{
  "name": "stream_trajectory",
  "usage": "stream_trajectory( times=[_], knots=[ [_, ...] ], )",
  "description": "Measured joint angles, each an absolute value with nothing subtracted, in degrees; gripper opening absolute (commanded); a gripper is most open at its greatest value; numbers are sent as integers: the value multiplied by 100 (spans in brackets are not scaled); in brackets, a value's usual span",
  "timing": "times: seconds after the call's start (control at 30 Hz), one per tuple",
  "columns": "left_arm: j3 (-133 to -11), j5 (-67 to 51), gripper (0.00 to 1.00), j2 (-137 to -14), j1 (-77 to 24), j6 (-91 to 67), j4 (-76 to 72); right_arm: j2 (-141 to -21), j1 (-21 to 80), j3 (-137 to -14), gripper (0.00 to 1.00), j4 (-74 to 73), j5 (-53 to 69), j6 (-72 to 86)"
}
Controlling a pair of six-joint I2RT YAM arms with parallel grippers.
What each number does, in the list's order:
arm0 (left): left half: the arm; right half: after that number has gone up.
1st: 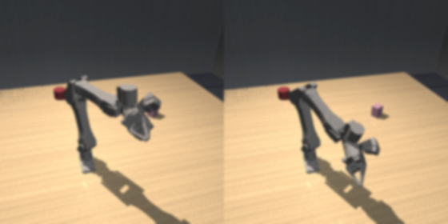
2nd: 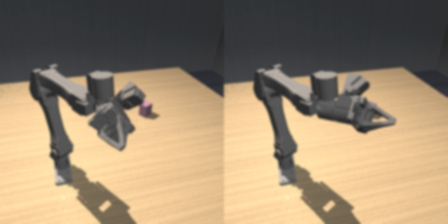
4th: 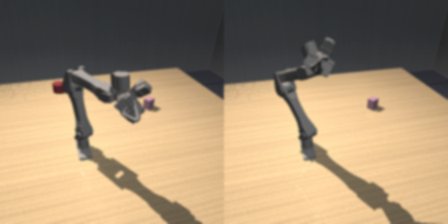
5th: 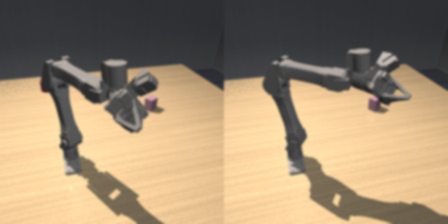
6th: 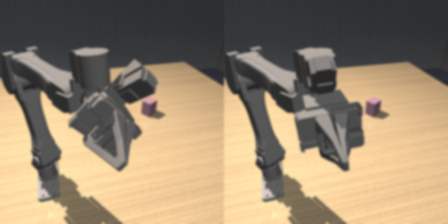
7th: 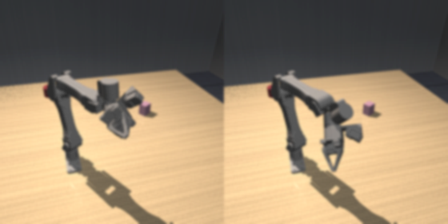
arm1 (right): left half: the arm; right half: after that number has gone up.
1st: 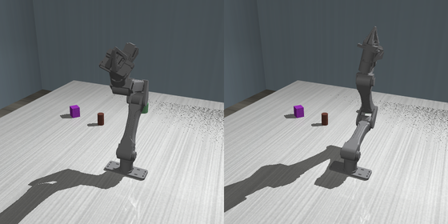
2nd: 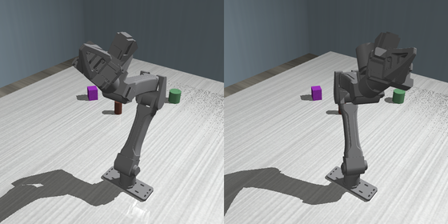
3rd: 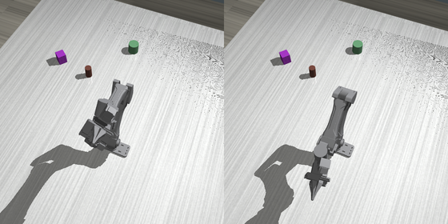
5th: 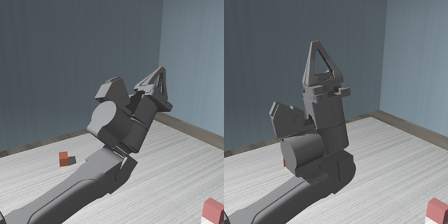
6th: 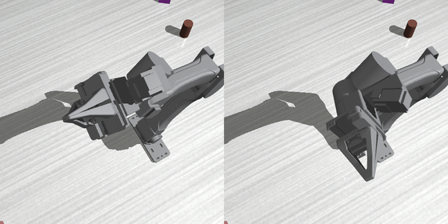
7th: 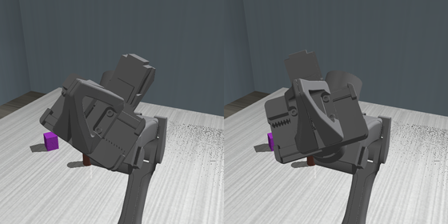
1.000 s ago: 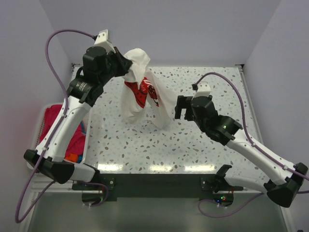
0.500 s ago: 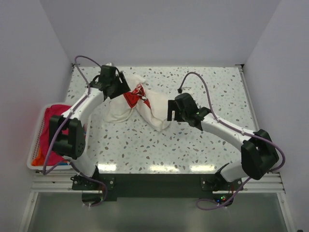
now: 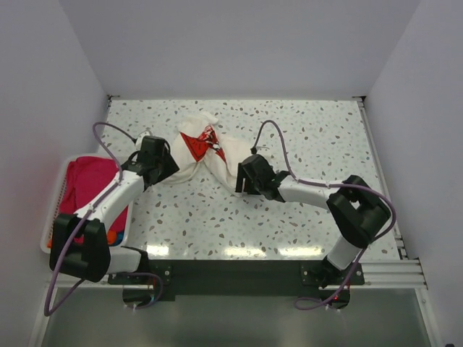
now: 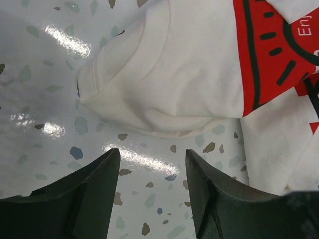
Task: Fold and stack the t-shirts
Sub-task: Flatten the tshirt out
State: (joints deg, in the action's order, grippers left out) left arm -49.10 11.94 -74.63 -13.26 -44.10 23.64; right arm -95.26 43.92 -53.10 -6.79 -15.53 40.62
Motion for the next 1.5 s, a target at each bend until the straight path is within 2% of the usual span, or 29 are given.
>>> stream_trajectory(
  times=[0.07, 0.2, 0.3, 0.37, 0.4, 0.47, 0.5, 0.53, 0.63, 0.83, 1.07, 1.2, 1.3, 1.37, 1.5],
  knots=[
    [-4849, 1227, 66, -7603, -1326, -4440, 2355, -9664, 4383, -5308, 71, -515, -1584, 4158],
    [-4821, 1243, 67, -7878, -1326, -4449, 2257, -9900, 4381, -5310, 58, -342, -1664, 4318],
    [-4792, 1251, 66, -8141, -1326, -4449, 2108, -9929, 4381, -5310, 37, -252, -1752, 4392],
    [-4799, 1269, 62, -8423, -1326, -4456, 1990, -9929, 4381, -5310, 18, -231, -1811, 4403],
    [-4799, 1278, 58, -8582, -1326, -4458, 1942, -9929, 4375, -5310, 12, -228, -1850, 4438],
    [-4799, 1315, 44, -8866, -1326, -4484, 1900, -9918, 4338, -5310, 0, -252, -1883, 4453],
    [-4805, 1352, 36, -8986, -1326, -4471, 1890, -9898, 4303, -5310, 0, -292, -1894, 4453],
    [-4829, 1382, 19, -9100, -1326, -4464, 1892, -9854, 4261, -5310, 0, -338, -1898, 4451],
    [-5015, 1428, 0, -9306, -1323, -4447, 1903, -9489, 3997, -5306, 0, -611, -1892, 4379],
    [-5413, 1450, 0, -9216, -1225, -4359, 1999, -7977, 3269, -5317, 0, -1332, -1973, 3970],
    [-5603, 1459, 0, -8320, -1061, -4130, 2353, -6753, 2539, -5669, 3, -2453, -2182, 3358],
    [-5645, 1426, 0, -7773, -969, -4042, 2451, -6705, 2027, -5894, 5, -2720, -2141, 3131],
    [-5669, 1317, 0, -7673, -956, -3968, 2453, -6938, 1765, -6005, 13, -2803, -1994, 3055],
    [-5664, 1227, 0, -7690, -954, -3918, 2482, -7148, 1671, -6016, 14, -2818, -1894, 3024],
    [-5662, 1061, 0, -7769, -950, -3802, 2475, -7590, 1461, -6016, 6, -2792, -1610, 3002]
  ],
)
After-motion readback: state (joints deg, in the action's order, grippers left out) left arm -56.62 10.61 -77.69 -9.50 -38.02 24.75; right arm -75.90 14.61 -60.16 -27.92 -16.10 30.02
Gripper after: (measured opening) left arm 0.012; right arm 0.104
